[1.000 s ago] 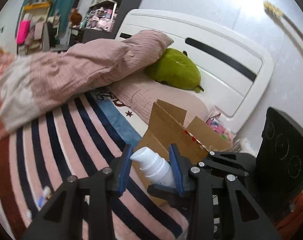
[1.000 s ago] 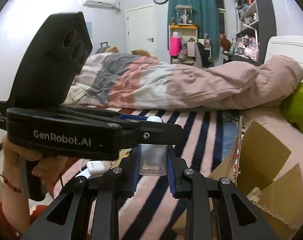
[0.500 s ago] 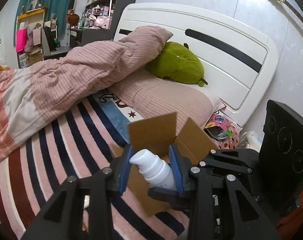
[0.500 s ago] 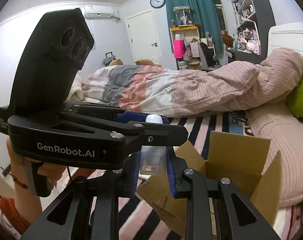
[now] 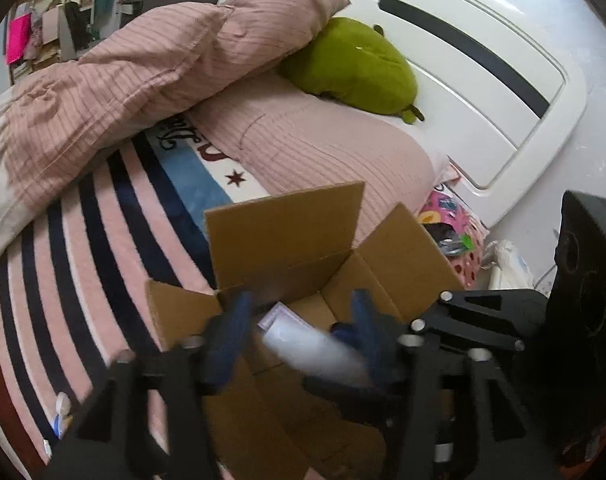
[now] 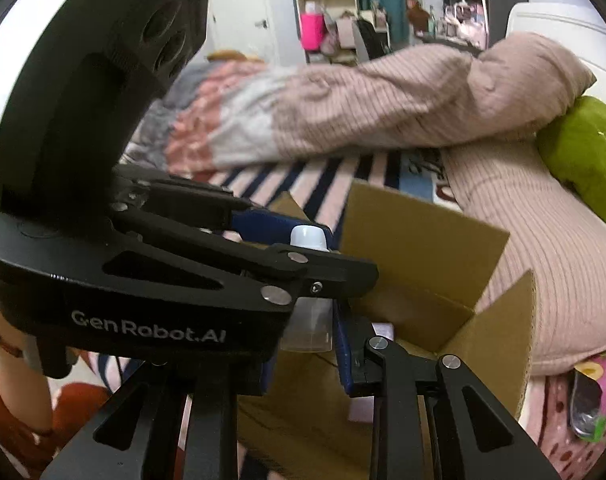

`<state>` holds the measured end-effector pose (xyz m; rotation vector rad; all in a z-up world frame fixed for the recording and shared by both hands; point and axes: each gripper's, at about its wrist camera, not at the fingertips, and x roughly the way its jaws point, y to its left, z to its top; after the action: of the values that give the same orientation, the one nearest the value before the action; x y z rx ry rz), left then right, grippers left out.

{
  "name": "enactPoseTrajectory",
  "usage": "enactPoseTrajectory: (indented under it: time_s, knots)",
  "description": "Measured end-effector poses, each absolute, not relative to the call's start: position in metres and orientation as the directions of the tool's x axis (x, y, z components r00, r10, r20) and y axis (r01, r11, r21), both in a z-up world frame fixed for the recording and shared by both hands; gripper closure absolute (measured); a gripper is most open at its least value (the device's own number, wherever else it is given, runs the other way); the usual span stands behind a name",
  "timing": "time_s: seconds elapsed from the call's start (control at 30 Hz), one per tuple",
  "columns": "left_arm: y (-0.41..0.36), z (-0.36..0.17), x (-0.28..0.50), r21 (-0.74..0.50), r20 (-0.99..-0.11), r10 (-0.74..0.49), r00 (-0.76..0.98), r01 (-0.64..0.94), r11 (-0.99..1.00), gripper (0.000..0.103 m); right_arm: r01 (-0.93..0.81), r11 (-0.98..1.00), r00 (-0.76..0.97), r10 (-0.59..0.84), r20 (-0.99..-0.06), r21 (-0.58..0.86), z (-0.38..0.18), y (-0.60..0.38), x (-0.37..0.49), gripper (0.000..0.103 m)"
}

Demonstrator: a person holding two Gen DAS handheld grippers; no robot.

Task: Organize rigid objects
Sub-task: 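Carry the spray bottle with the right gripper and release it into the cardboard box, then grasp the white earbud case with the right gripper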

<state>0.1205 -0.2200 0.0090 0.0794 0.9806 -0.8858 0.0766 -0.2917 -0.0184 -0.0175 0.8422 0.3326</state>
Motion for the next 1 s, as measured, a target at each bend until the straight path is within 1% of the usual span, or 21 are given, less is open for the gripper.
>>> enactPoseTrajectory:
  time_s: [0.03, 0.07, 0.1, 0.17, 0.23, 0.3, 0.4, 0.5, 0.6, 0.73, 0.87, 0.93, 1.0]
  knots:
    - [-0.213, 0.013, 0.119, -0.31, -0.741, -0.614, 0.272, 0.672, 0.673, 0.037, -0.292, 0.951, 0.612, 0.27, -0.743, 0.105, -0.02, -0.292, 0.077, 0.075]
    - [-0.207, 0.016, 0.117, -0.302, -0.734, -0.612, 0.295, 0.665, 0.683, 0.035, -0.287, 0.952, 0.616, 0.265, -0.742, 0.102, -0.02, -0.292, 0.076, 0.064]
    - [-0.199, 0.021, 0.113, -0.293, -0.723, -0.61, 0.323, 0.657, 0.695, 0.032, -0.288, 0.952, 0.622, 0.271, -0.734, 0.107, -0.02, -0.292, 0.074, 0.059]
    - [-0.17, 0.033, 0.103, -0.265, -0.694, -0.594, 0.407, 0.623, 0.736, 0.027, -0.314, 0.941, 0.644, 0.308, -0.7, 0.126, -0.015, -0.29, 0.065, 0.059]
    - [-0.142, 0.04, 0.094, -0.239, -0.674, -0.566, 0.475, 0.585, 0.775, 0.026, -0.368, 0.921, 0.663, 0.358, -0.657, 0.131, -0.008, -0.279, 0.055, 0.059]
    - [-0.104, 0.042, 0.081, -0.203, -0.662, -0.506, 0.553, 0.517, 0.831, 0.023, -0.44, 0.891, 0.673, 0.411, -0.615, 0.114, 0.0, -0.259, 0.041, 0.059]
    - [-0.055, 0.033, 0.068, -0.164, -0.663, -0.413, 0.625, 0.417, 0.894, 0.022, -0.538, 0.835, 0.643, 0.493, -0.586, 0.113, 0.002, -0.225, 0.026, 0.058]
    - [-0.012, 0.012, 0.057, -0.168, -0.666, -0.356, 0.656, 0.333, 0.928, 0.021, -0.613, 0.773, 0.568, 0.575, -0.589, 0.163, -0.009, -0.194, 0.02, 0.058]
    - [0.026, -0.019, 0.055, -0.193, -0.673, -0.326, 0.664, 0.268, 0.944, 0.021, -0.661, 0.723, 0.487, 0.618, -0.617, 0.202, -0.036, -0.157, 0.024, 0.058]
    - [0.064, -0.058, 0.062, -0.226, -0.694, -0.299, 0.655, 0.196, 0.954, 0.021, -0.658, 0.719, 0.431, 0.603, -0.671, 0.224, -0.075, -0.117, 0.041, 0.058]
    - [0.091, -0.09, 0.067, -0.272, -0.706, -0.315, 0.634, 0.168, 0.947, 0.021, -0.653, 0.713, 0.374, 0.596, -0.71, 0.254, -0.114, -0.085, 0.066, 0.058]
    - [0.102, -0.102, 0.07, -0.309, -0.706, -0.335, 0.624, 0.154, 0.938, 0.021, -0.66, 0.701, 0.346, 0.602, -0.719, 0.27, -0.127, -0.072, 0.079, 0.058]
    - [0.111, -0.109, 0.074, -0.31, -0.713, -0.316, 0.626, 0.122, 0.943, 0.021, -0.665, 0.695, 0.335, 0.607, -0.721, 0.275, -0.135, -0.061, 0.09, 0.058]
